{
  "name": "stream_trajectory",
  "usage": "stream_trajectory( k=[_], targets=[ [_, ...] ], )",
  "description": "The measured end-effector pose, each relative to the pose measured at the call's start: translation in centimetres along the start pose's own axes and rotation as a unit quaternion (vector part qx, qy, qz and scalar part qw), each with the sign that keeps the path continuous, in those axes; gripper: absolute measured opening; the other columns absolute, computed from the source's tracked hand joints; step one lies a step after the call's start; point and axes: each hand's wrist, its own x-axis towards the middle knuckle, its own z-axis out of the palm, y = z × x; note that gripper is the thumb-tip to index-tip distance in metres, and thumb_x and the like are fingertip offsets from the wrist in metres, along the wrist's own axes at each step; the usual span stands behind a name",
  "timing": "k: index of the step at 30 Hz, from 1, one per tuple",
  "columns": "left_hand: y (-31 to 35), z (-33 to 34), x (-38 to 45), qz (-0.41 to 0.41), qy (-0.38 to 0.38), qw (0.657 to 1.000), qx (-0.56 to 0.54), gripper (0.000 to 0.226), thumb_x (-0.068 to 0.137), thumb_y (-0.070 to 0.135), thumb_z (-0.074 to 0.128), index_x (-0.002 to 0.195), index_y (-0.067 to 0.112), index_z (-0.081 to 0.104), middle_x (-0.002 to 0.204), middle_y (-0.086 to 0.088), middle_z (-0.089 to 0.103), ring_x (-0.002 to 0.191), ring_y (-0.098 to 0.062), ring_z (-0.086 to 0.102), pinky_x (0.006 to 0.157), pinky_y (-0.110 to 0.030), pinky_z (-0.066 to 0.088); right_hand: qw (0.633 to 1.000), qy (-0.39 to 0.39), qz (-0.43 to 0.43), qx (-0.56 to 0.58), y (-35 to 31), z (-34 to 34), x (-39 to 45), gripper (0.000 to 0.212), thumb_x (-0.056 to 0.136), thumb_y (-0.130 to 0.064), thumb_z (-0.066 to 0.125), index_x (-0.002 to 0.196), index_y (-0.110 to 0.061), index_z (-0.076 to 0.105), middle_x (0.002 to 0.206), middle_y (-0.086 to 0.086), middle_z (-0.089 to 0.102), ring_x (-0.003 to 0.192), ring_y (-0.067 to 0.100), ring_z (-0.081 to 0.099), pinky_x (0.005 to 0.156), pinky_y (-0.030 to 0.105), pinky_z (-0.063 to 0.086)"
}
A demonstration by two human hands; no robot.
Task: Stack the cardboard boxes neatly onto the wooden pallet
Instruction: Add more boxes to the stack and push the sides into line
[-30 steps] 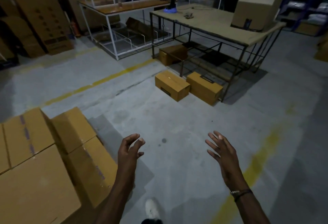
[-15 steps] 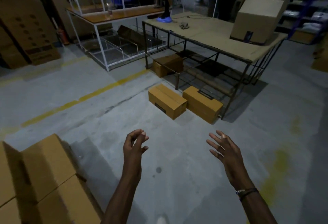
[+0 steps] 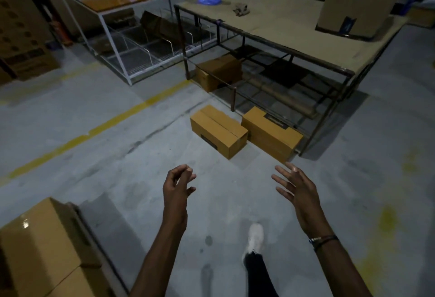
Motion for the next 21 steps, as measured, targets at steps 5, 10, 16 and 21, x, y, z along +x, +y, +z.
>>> stream_trajectory(
  k=[5, 10, 16, 21],
  targets=[
    [-0.6, 6.7, 9.2, 0.003, 0.035, 0.999, 0.002, 0.024, 0.102, 0.023, 0.065, 0.124, 0.012, 0.067, 0.115, 0.0, 0.072, 0.108, -0.017, 0.071, 0.078, -0.033, 0.053, 0.999, -0.034, 0.008, -0.013, -1.4, 1.2, 12.4, 0.026, 0.109, -0.033, 0.049, 0.13, -0.027, 0.064, 0.133, 0.003, 0.072, 0.118, 0.024, 0.072, 0.1, 0.045, 0.055],
    [-0.1, 13.8, 17.4, 0.0, 0.073, 0.997, 0.0, 0.023, 0.102, 0.023, 0.065, 0.122, 0.011, 0.068, 0.113, 0.001, 0.072, 0.108, -0.019, 0.072, 0.076, -0.031, 0.053, 0.995, -0.081, 0.02, -0.048, -4.2, 2.2, 24.4, 0.037, 0.11, -0.036, 0.048, 0.143, -0.022, 0.059, 0.133, -0.002, 0.072, 0.118, 0.02, 0.072, 0.097, 0.041, 0.056],
    [0.3, 20.4, 25.0, -0.006, 0.1, 0.995, 0.005, 0.021, 0.103, 0.026, 0.064, 0.12, 0.013, 0.067, 0.12, -0.005, 0.071, 0.106, -0.015, 0.072, 0.075, -0.029, 0.053, 0.984, -0.138, 0.047, -0.098, -6.2, 3.2, 37.6, 0.041, 0.109, -0.039, 0.051, 0.145, -0.02, 0.057, 0.135, -0.005, 0.071, 0.122, 0.021, 0.07, 0.101, 0.045, 0.054],
    [-0.1, 23.8, 32.0, -0.02, 0.134, 0.991, 0.019, 0.019, 0.103, 0.025, 0.064, 0.118, 0.013, 0.067, 0.118, -0.006, 0.071, 0.101, -0.012, 0.073, 0.074, -0.028, 0.054, 0.974, -0.171, 0.05, -0.139, -7.2, 5.3, 47.3, 0.063, 0.094, -0.064, 0.062, 0.143, -0.024, 0.059, 0.138, -0.01, 0.068, 0.124, 0.015, 0.068, 0.094, 0.037, 0.054]
  ],
)
